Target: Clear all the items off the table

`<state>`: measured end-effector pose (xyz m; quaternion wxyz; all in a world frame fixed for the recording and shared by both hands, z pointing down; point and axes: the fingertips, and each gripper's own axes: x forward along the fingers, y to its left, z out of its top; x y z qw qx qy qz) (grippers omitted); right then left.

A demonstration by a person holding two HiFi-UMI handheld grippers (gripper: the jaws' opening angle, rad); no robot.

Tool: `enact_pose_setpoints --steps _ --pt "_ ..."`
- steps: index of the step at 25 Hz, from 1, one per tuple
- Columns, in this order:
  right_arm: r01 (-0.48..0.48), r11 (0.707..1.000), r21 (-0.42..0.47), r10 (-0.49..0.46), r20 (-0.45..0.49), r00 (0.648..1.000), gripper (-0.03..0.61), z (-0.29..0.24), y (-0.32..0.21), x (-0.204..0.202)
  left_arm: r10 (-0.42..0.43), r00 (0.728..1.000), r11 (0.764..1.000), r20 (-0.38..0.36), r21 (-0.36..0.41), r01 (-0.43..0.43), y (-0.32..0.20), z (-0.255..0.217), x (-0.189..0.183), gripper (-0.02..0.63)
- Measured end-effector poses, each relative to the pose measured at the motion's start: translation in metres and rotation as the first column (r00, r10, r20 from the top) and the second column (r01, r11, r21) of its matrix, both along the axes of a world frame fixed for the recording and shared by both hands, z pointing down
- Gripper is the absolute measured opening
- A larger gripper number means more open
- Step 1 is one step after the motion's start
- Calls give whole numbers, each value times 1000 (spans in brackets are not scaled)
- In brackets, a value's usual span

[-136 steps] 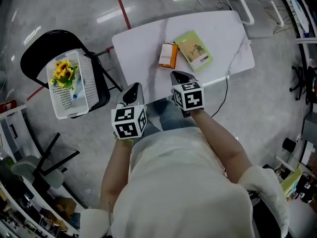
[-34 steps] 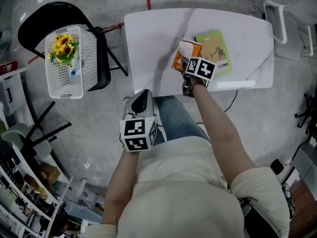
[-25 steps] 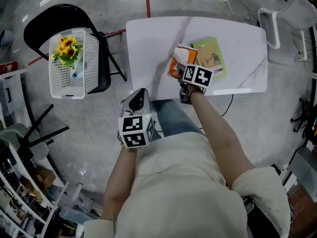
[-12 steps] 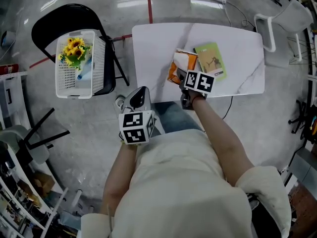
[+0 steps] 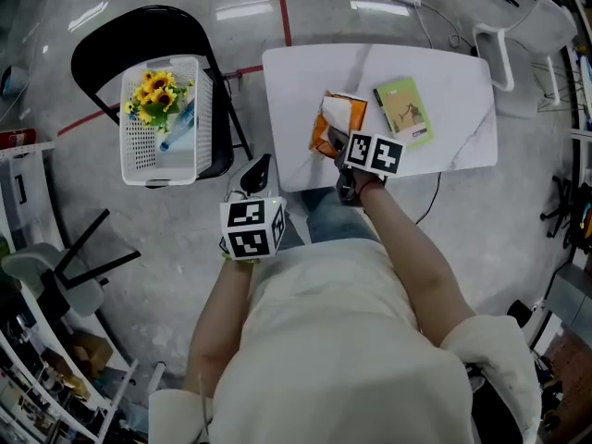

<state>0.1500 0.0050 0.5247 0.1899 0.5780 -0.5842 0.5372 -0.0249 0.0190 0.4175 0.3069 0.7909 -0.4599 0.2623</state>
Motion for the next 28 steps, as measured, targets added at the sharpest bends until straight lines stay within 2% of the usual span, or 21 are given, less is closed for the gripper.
enact_pose_setpoints --steps 5,28 --pt "9 1000 16 -10 2 1000 212 -12 -5 -34 -4 1000 1000 -4 1 4 -7 -2 -34 11" --pt "185 980 66 -190 69 979 212 -43 -24 -216 -116 993 993 4 16 116 -19 -8 -188 9"
